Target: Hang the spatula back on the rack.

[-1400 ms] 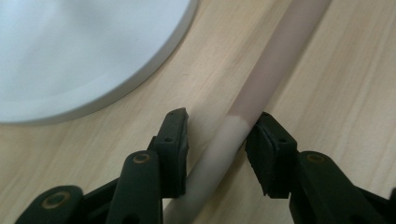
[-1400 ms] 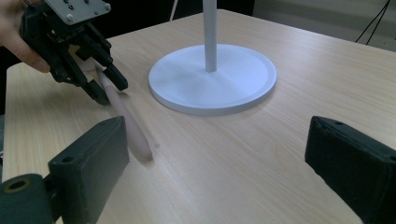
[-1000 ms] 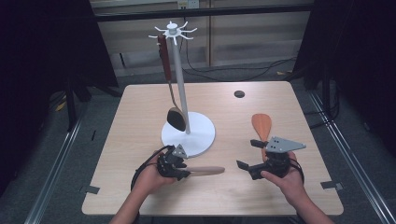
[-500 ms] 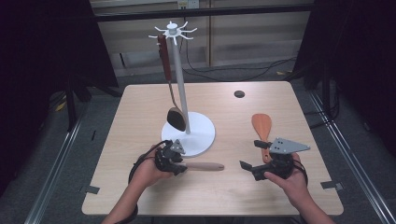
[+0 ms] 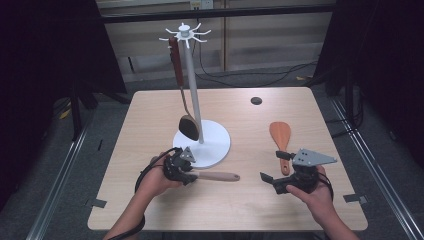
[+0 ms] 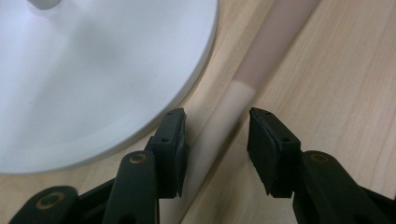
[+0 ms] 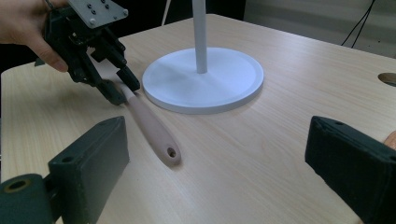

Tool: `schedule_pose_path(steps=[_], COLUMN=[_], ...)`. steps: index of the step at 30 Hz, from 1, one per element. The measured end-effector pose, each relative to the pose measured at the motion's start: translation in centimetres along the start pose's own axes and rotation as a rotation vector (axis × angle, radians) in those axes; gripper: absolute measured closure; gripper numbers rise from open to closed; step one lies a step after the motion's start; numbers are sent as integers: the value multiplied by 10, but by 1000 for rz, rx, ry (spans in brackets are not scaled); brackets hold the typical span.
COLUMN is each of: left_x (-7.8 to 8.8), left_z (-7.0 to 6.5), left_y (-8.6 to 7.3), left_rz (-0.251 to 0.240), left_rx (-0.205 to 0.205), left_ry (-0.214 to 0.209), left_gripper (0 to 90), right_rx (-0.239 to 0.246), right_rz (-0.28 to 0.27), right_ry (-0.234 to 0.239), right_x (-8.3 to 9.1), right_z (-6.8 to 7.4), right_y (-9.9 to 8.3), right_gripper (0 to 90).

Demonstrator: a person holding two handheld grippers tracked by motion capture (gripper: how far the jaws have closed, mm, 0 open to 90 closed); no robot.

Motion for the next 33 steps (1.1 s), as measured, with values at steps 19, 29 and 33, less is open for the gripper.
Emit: schedule_pose_path(steps=[19,29,33], left_x=[10,22,31], left_z=[-1,-24,-27], left_y=[0,30,41], left_rz=[177,-128,-244], left_rx=[-201,-120,-102], left_ry=[19,61,109], left_gripper=[783,787,788], right_rx=[-5,-4,-3], right_rz=[4,4,8], right_ry=[-2,0,-6], right_x=[1,-1,-1], right_z=[-2,-1,-1], right_y=[-2,-1,-2], right_gripper=[59,59,55])
Point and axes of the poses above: each handheld gripper's, and its own axes: x roughly backward along the jaws, y roughly out of its top, z roughly to its left, the point moved 9 cm from there along -x, roughly forward along the jaws, and after that the axes turned 13 degrees about -y, right-handed, at the moved point
